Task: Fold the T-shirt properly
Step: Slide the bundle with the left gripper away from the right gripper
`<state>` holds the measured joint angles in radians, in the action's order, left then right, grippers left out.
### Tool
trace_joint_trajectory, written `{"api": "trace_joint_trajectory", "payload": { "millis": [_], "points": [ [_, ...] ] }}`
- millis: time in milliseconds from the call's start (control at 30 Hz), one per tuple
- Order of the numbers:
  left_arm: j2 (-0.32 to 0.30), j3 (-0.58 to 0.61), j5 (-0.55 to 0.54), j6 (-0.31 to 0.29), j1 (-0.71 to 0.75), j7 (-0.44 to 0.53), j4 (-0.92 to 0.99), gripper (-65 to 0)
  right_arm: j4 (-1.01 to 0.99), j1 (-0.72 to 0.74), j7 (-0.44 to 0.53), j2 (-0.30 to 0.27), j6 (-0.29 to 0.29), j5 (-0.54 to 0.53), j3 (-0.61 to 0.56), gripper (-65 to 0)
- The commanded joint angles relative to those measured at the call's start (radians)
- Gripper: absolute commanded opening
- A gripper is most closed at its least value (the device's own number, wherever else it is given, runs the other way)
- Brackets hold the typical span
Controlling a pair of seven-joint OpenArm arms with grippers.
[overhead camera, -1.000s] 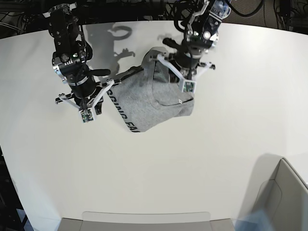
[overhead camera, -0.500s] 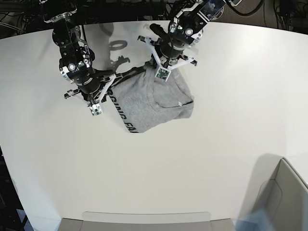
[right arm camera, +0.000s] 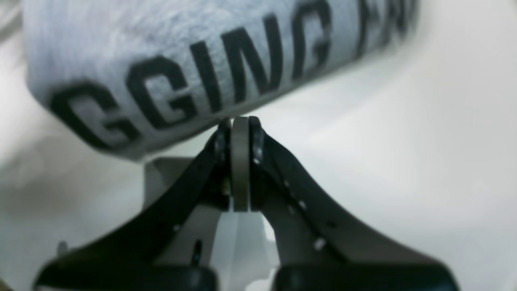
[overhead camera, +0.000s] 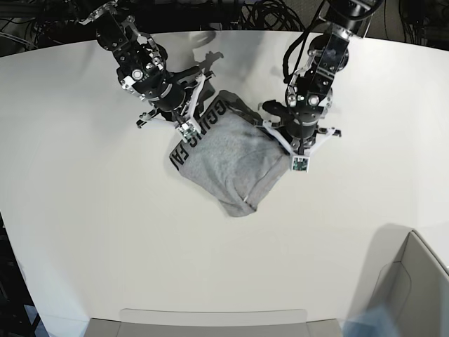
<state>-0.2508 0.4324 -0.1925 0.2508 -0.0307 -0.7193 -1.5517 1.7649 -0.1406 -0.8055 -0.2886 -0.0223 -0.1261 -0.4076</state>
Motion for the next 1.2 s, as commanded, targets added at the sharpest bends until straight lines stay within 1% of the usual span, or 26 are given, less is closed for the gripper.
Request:
{"api": "trace_joint_trajectory", "payload": {
  "millis": [0,67,167,200,267,400,500,567,667,733,800,933,1000,1067,1167],
  "points": [
    [0.011,0.000,0.004,0.005,-0.042,0.039,0.029,-63.2,0.030,0.012,0.021,-0.002,0.000,0.006,-0.014,-65.0],
    [0.031,-0.005,0.004,0.005,-0.090,0.076,0.087,-63.2,0.049,0.014,0.021,-0.002,0.000,0.006,-0.038,-65.0],
    [0.032,-0.005,0.006,0.005,-0.133,0.103,0.109,-63.2,0.100,0.002,0.021,-0.010,-0.003,0.006,-0.030,-65.0],
    [0.029,-0.007,0.006,0.012,-0.140,0.111,0.107,-63.2,0.122,-0.014,0.021,-0.011,-0.005,0.006,-0.012,-65.0],
    [0.026,-0.008,0.006,0.014,-0.145,0.111,0.086,-63.2,0.180,-0.041,0.021,-0.021,-0.005,0.006,0.063,-65.0],
    [0.038,-0.076,0.006,0.014,-0.137,0.112,-0.019,-63.2,0.252,-0.086,0.021,-0.014,-0.006,0.004,0.287,-65.0],
    [0.077,-0.076,0.006,0.014,-0.116,0.103,-0.091,-63.2,0.258,-0.098,0.021,-0.002,-0.006,0.003,0.454,-65.0],
    [0.110,-0.059,0.004,0.008,-0.081,0.102,-0.128,-63.2,0.254,-0.101,0.018,-0.001,-0.003,0.001,0.553,-65.0],
    [0.146,0.033,0.009,0.012,-0.027,0.109,-0.142,-63.2,0.252,-0.106,0.016,-0.005,-0.001,0.001,0.635,-65.0],
    [0.164,0.104,0.009,0.014,-0.007,0.112,-0.142,-63.2,0.249,-0.126,0.015,-0.010,0.000,0.001,0.671,-65.0],
    [0.192,0.145,0.009,0.014,0.012,0.112,-0.142,-63.2,0.249,-0.133,0.015,-0.010,0.000,0.001,0.683,-65.0],
    [0.244,0.150,0.009,0.015,0.021,0.112,-0.112,-63.2,0.247,-0.162,0.018,-0.008,0.000,0.001,0.678,-65.0],
    [0.247,0.148,0.009,0.015,0.016,0.112,-0.043,-63.2,0.247,-0.167,0.018,-0.005,0.000,0.001,0.678,-65.0],
    [0.247,0.151,0.009,0.015,-0.024,0.108,0.053,-63.2,0.247,-0.167,0.018,-0.005,0.000,0.001,0.678,-65.0],
    [0.239,0.150,0.009,0.015,-0.033,0.105,0.132,-63.2,0.247,-0.175,0.018,-0.010,0.000,0.001,0.680,-65.0]
  ]
}}
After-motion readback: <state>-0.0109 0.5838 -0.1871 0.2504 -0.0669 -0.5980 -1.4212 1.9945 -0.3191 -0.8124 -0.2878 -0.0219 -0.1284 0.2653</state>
